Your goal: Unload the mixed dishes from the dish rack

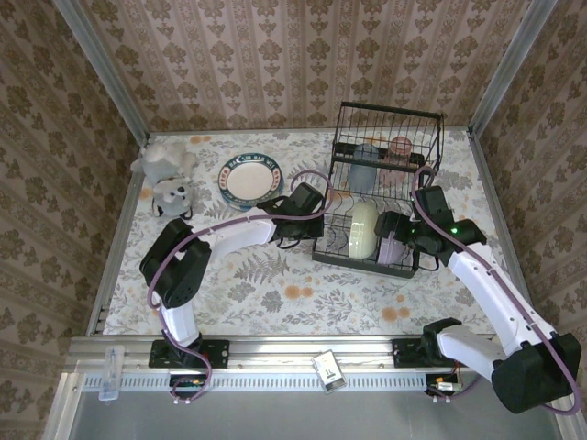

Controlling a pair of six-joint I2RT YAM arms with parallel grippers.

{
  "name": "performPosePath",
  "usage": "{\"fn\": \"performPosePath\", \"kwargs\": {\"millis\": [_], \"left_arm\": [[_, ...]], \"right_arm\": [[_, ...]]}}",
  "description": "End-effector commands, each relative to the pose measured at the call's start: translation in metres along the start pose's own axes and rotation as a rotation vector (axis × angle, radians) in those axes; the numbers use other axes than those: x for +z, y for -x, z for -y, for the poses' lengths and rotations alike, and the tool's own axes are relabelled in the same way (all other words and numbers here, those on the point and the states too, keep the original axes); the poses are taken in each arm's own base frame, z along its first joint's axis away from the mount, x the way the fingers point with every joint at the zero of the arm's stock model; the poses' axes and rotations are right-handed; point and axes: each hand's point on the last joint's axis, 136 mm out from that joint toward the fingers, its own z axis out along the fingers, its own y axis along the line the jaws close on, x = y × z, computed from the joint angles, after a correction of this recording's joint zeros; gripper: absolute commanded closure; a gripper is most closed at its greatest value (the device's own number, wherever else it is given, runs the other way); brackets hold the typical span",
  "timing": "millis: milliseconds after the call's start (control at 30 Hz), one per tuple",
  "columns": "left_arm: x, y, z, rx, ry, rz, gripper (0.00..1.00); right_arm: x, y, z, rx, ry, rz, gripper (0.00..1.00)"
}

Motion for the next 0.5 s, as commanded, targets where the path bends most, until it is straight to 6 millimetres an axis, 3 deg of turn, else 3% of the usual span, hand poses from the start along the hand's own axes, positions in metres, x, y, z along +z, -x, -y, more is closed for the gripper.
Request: {"fn": "performPosePath", "kwargs": {"millis": [0,233,467], "left_arm": [[0.025,-0.052,-0.018,-0.027,0.041,-0.171,1.00],[0.026,-0.053,-0.019,-0.030,0.036,-0.175,1.00],[0.028,-0.053,-0.016,-0.026,0.024,-0.181,1.00]], "right_arm": [[-0.001,0.000,0.006,-0.015,-0.020,-0.011,0.01],[-0.001,-0.001,0.014,0.009,-0.020,-0.013,0.05],[0.007,-0.002,-0.001,0.017,0.058,-0.042,0.08]]}}
